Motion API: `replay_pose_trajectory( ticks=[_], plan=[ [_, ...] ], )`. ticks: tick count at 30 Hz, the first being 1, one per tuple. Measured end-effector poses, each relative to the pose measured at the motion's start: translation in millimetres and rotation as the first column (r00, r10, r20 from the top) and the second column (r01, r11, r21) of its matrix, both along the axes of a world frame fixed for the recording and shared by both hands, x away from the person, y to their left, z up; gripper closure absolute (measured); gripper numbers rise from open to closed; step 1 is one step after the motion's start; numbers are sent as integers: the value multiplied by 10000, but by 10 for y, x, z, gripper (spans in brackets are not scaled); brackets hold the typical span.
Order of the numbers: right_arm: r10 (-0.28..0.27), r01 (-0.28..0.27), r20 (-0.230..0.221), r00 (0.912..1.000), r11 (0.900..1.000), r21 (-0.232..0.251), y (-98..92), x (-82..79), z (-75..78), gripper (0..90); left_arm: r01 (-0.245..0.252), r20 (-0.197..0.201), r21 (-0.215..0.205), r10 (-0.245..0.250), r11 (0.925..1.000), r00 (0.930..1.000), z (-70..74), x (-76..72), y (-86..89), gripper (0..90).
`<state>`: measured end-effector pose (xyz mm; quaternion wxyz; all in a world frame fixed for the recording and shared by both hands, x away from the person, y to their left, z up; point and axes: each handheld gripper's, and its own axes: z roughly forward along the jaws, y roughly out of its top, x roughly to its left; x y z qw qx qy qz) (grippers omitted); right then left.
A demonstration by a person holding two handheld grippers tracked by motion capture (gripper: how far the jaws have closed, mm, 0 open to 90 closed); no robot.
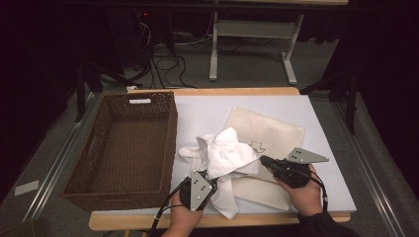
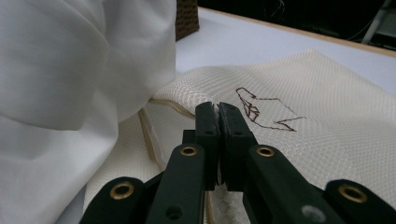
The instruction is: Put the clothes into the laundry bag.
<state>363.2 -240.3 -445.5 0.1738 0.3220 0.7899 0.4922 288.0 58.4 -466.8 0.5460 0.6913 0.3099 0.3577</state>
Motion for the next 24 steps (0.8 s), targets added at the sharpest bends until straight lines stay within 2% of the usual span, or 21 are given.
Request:
replay_pose_trajectory(
  ticks=[3, 4, 6, 9, 12, 14, 15, 16, 19, 22, 24],
  plan=[
    [-50, 50, 34, 10000, 9999, 158, -12, 14, 35, 884, -55, -51, 143, 56, 9999, 10000, -28, 8, -9, 776],
    [-76, 74, 86, 9999, 9998, 172, -16, 21, 47, 885, -17, -231, 206, 22, 9998, 9997, -43, 5, -27, 776],
    [-91, 87, 122, 9999, 9995, 301, -22, 26, 72, 885, -2, -328, 378, 14, 9993, 9995, -68, 17, -60, 776],
    [-102, 94, 198, 9998, 9990, 440, -28, 16, 105, 885, 56, -660, 852, 0, 9963, 9978, -137, 67, -142, 774],
    [-128, 116, 231, 9997, 9986, 519, -37, 7, 122, 885, 243, -1169, 1659, -48, 9859, 9931, -238, 158, -260, 770],
    [-88, 74, 286, 9996, 9988, 482, -36, 8, 122, 885, 468, -1650, 1935, -146, 9800, 9862, -289, 223, -326, 763],
    [-83, 70, 281, 9996, 9989, 469, -33, 7, 120, 885, 527, -1736, 2014, -173, 9781, 9847, -310, 241, -350, 759],
    [-95, 83, 273, 9996, 9990, 431, -30, 6, 117, 885, 572, -1827, 1986, -204, 9784, 9830, -323, 253, -370, 749],
    [-103, 92, 247, 9996, 9989, 455, -36, 7, 111, 885, 629, -2030, 1487, -318, 9869, 9787, -314, 256, -385, 668],
    [-114, 101, 241, 9996, 9987, 509, -40, 4, 111, 885, 647, -1964, 1139, -414, 9914, 9797, -270, 211, -372, 522],
    [-112, 100, 239, 9997, 9986, 510, -35, -2, 108, 885, 633, -1882, 958, -444, 9934, 9811, -236, 166, -356, 463]
  ],
)
